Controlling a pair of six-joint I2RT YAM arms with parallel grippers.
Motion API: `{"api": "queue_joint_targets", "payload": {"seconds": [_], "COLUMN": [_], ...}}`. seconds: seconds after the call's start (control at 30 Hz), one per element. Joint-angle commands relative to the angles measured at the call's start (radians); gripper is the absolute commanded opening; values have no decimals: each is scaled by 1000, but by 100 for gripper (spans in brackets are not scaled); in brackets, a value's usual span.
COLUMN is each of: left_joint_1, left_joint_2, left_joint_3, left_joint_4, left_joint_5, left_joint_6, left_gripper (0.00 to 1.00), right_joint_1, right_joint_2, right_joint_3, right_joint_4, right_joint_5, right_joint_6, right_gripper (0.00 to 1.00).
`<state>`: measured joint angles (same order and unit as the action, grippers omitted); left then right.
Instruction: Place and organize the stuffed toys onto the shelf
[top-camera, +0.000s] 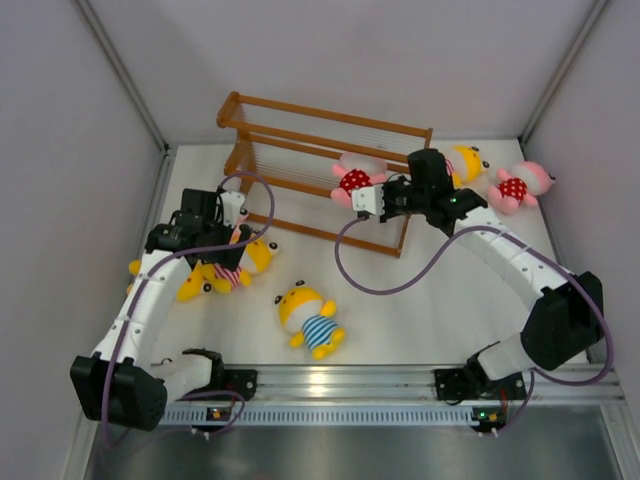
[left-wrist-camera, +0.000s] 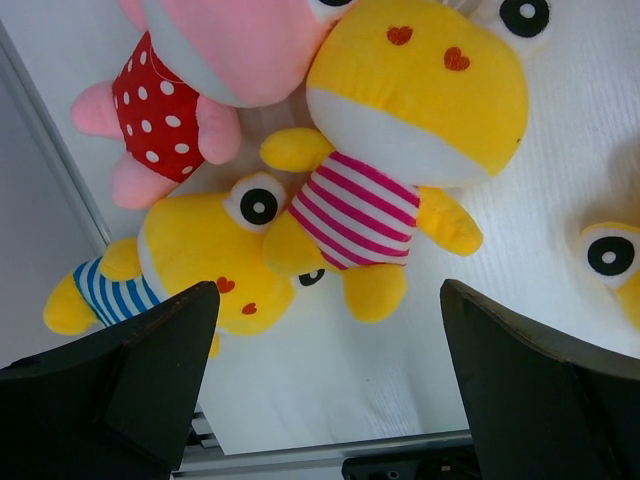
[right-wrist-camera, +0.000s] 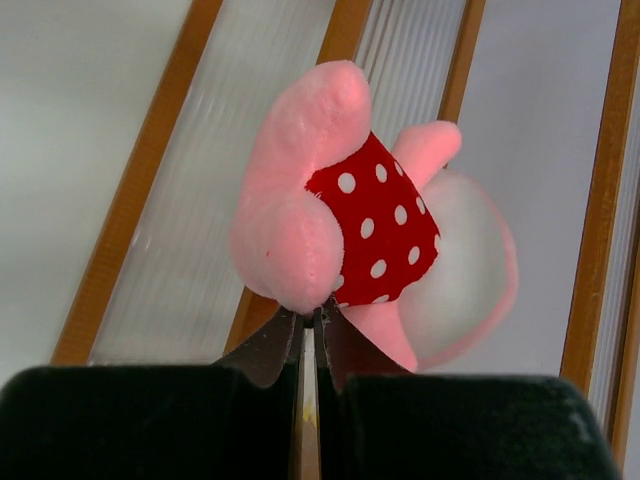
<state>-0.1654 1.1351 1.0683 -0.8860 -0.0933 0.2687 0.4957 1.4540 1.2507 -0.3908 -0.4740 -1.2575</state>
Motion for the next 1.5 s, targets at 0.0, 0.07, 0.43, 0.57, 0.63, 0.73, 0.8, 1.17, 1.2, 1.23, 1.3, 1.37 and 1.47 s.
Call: {"api": "queue_joint_targets", "payload": {"seconds": [0.0, 0.07, 0.43, 0.57, 0.63, 0.73, 0.8, 1.17, 1.2, 1.23, 1.3, 1.37, 1.47], "left_joint_1": [4, 4, 4, 4, 4, 4, 4, 4, 4, 4, 4, 4, 4], "left_joint_2": [-1, 0, 2, -1, -3, -3, -1, 29, 28, 26, 20, 15, 11], "left_joint_3": [4, 5, 1, 1, 1, -5, -8, -18, -18, -19, -22, -25, -30], "left_joint_4": [7, 7, 5, 7, 7, 5, 7, 7, 7, 7, 7, 7, 7], "left_joint_5": [15, 14, 6, 10, 9, -9, -31, -77, -77, -79, -80, -82, -85], "left_joint_6": [7, 6, 6, 9, 9, 12, 14, 6, 6, 6, 6, 6, 7], "left_gripper": [98, 98, 98, 98, 98, 98, 98, 98, 98, 98, 98, 98, 98], "right_joint_1": [-37, -40, -52, -49, -37, 19, 27, -57, -75, -100, -178, -305, -539], "right_joint_2": [-21, -29, -98, -153, -202, -289, -366, -488, -471, -463, -443, -429, -380], "right_joint_3": [4, -7, -88, -111, -116, -125, -125, -54, -31, -22, -2, 9, 15], "right_joint_4": [53, 53, 139, 150, 130, 101, 80, -137, -154, -154, -148, -129, -70], "right_joint_5": [-28, -22, -6, -11, -6, -8, -43, 354, 357, 367, 414, 407, 320], "right_joint_6": [-28, -39, 47, 101, 148, 286, 453, 1013, 1082, 1124, 1249, 1354, 1536], "right_gripper": [0, 2, 53, 71, 82, 99, 99, 99, 99, 99, 99, 99, 97]}}
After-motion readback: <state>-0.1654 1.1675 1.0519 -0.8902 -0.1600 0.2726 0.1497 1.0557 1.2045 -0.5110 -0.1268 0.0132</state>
